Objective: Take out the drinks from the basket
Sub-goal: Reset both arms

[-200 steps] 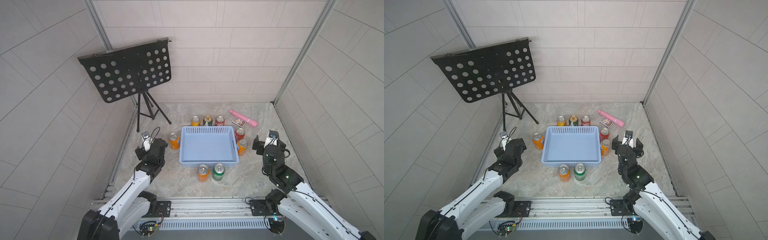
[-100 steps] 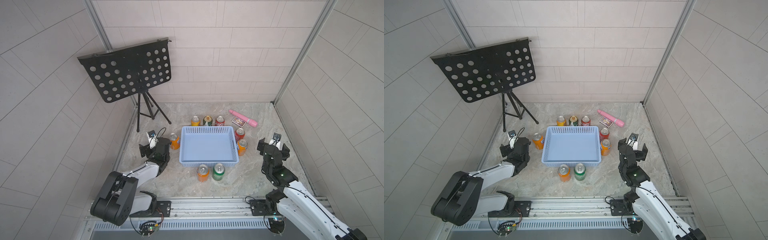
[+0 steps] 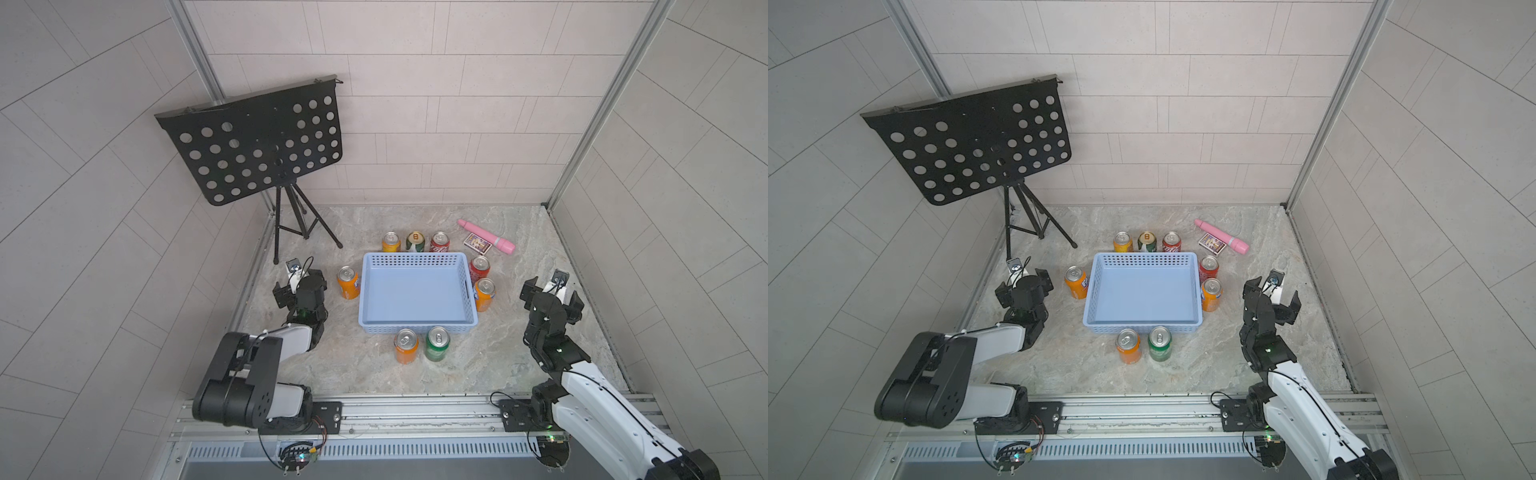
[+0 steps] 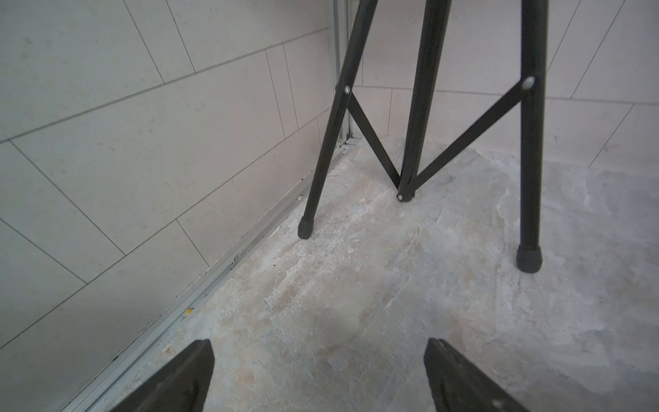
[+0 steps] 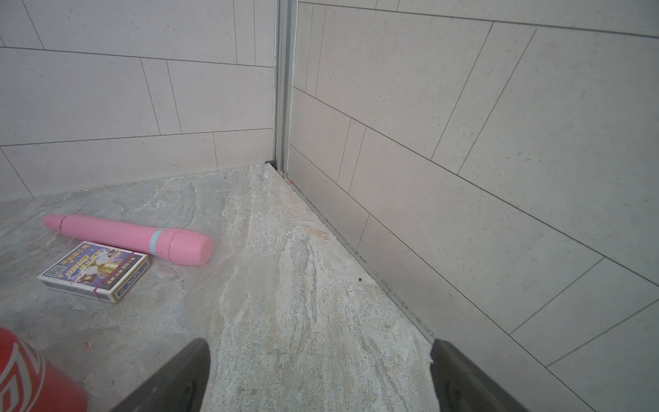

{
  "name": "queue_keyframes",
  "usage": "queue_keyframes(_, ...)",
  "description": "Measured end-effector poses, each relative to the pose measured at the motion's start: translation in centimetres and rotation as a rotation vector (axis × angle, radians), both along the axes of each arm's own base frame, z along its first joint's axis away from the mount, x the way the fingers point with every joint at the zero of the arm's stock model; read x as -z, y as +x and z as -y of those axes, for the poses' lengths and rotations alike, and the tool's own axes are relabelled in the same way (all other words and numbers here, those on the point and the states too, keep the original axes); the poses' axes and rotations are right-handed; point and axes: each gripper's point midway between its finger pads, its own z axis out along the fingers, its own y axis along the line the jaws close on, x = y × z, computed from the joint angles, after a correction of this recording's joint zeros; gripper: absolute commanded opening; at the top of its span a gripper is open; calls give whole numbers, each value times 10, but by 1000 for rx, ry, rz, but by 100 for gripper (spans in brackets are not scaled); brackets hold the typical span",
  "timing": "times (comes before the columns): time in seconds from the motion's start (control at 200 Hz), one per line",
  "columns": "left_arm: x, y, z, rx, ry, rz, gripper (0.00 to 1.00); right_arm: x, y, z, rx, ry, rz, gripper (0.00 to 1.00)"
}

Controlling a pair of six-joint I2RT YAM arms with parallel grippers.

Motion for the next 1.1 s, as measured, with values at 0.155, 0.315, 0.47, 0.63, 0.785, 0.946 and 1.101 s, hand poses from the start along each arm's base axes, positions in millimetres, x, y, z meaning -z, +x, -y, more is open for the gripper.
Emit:
queue_keyframes(0.155,16,11,9,69,-5,-41,100,4,0,4,7,5,33,100)
queue_keyframes(0.315,26,23,14,110,-13,-85,100,13,6,11,31,5,40,100)
queue_keyframes(0.47,19,29,15,121,-22,-69,100,24,19,15,34,0,25,100)
queue_keyframes(0.63,22,29,15,127,-25,-80,100,45,34,17,29,-1,-12,100)
queue_keyframes(0.785,22,29,16,130,-26,-81,100,65,46,13,-5,-10,-67,100)
queue_keyframes(0.946,22,29,16,133,-27,-82,100,58,52,9,-36,-2,-38,100)
queue_keyframes(1.101,22,29,17,133,-27,-84,100,52,61,-1,-101,15,8,100)
